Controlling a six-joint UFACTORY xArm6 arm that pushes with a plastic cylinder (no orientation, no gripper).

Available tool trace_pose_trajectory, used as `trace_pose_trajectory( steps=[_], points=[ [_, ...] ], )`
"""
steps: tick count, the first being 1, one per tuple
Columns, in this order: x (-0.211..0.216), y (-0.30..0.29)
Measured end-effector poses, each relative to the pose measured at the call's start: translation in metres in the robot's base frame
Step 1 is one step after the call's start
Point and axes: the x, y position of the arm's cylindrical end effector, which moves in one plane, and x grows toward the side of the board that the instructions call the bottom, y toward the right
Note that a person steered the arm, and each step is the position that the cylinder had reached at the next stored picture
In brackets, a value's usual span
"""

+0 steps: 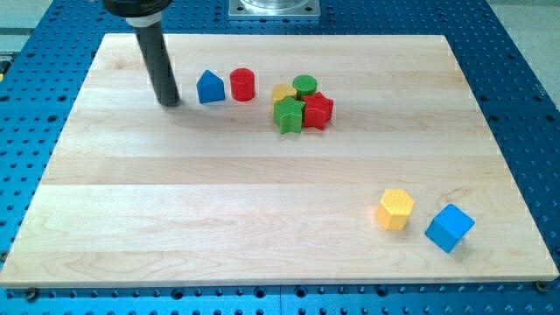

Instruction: Slide the heart top of the hexagon

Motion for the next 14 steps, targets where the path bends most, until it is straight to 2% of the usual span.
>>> trace_pose_trajectory(
  steps=[2,3,4,5,6,7,8,10,11,12,13,14],
  points=[
    [-0.006,0.078],
    [-0.015,0.092],
    [-0.009,0.148],
    [0.022,0.19],
    [0.064,0.192],
    [0.076,0.204],
    [0.071,0.193],
    [0.136,0.266],
    [0.126,0.254],
    [0.135,0.219],
    [0.149,0.278],
    [0.15,0.289]
  ],
)
